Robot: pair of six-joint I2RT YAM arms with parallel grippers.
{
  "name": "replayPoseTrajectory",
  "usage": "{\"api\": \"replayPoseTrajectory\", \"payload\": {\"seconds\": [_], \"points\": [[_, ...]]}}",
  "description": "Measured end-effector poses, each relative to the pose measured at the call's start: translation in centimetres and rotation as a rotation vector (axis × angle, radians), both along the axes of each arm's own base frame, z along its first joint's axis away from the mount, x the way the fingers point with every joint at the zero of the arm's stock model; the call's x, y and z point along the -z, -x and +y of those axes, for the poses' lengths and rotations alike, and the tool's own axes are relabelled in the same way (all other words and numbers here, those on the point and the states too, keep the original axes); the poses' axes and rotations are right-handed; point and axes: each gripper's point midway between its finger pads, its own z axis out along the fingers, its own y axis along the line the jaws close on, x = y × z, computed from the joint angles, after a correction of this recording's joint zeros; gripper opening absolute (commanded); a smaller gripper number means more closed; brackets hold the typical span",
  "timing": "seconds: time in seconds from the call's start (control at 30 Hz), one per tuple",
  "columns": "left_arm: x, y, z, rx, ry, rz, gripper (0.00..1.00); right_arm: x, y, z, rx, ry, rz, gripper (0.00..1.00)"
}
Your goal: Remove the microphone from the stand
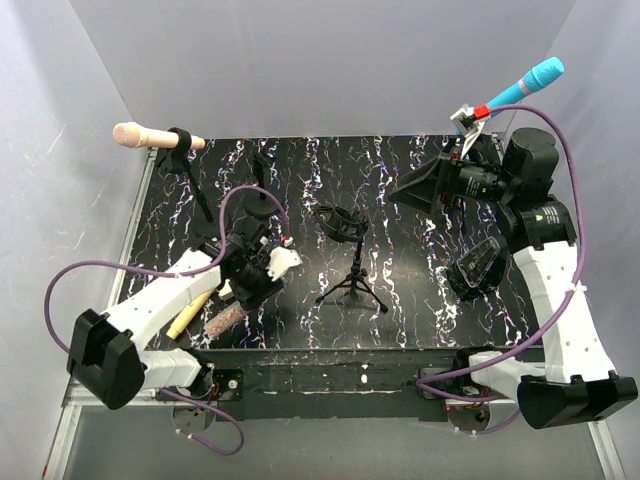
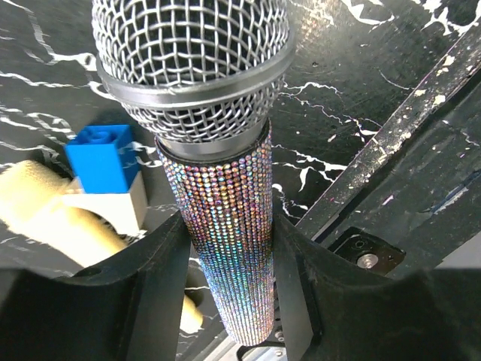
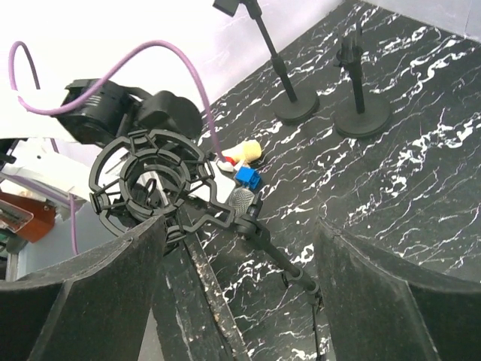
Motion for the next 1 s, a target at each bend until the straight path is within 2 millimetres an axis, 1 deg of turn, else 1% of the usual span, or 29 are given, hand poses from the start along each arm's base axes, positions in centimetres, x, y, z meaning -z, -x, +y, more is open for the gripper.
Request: {"api": "replayPoseTrajectory", "payload": {"seconds": [0.13,0.2,0.27,0.3,0.33,0.37,0.4,0.5,0.6,0.7,0.8,0.87,0.9,0.93,1.0], "points": [[3.1,0.6,0.1,-0.017,-0.031,0.072,0.00,0.3,0.2,-0.2,0.008,0.016,0.042,0.81],[4.3,0.6,0.1,-0.022,-0.041,0.086,0.00,0.5,0.4,-0.4,0.025,0.028,0.063,0.80],[5.2,0.5,0.2,-0.023,-0.053,0.091,0.00,1.3,0.3,-0.9,0.064,0.051,0.090,0.80],[5.6,0.4,0.2,-0.024,-0.058,0.093,0.07,1.8,0.3,-1.1,0.082,0.062,0.100,0.79],[5.9,0.4,0.2,-0.025,-0.064,0.097,0.19,2.7,0.4,-1.4,0.101,0.079,0.106,0.78],[6.3,0.3,0.2,-0.024,-0.067,0.098,0.28,4.0,0.7,-1.7,0.117,0.098,0.126,0.77],[6.5,0.2,0.2,-0.022,-0.069,0.100,0.34,5.2,1.1,-2.1,0.128,0.117,0.146,0.77],[6.6,-0.1,-0.1,-0.016,-0.060,0.088,0.46,8.8,2.5,-2.5,0.125,0.162,0.213,0.76],[6.5,-0.2,-0.3,-0.004,-0.052,0.087,0.57,11.6,3.5,-2.7,0.111,0.194,0.262,0.76],[5.5,-0.5,-0.9,0.006,-0.026,0.079,0.63,13.5,4.0,-2.9,0.097,0.219,0.279,0.77],[3.4,-1.4,-2.0,0.012,0.033,0.033,0.65,14.2,4.3,-2.8,0.071,0.228,0.273,0.78],[1.4,-2.1,-2.8,0.018,0.085,-0.015,0.68,14.6,4.5,-2.7,0.049,0.236,0.251,0.79],[0.0,-2.5,-3.3,0.021,0.120,-0.051,0.70,14.8,4.6,-2.6,0.038,0.240,0.235,0.79],[-1.0,-2.7,-3.6,0.024,0.147,-0.080,0.73,15.0,4.6,-2.4,0.025,0.244,0.216,0.79],[-3.8,-3.1,-4.2,0.035,0.229,-0.171,0.83,15.0,4.6,-2.2,0.003,0.253,0.173,0.79]]}}
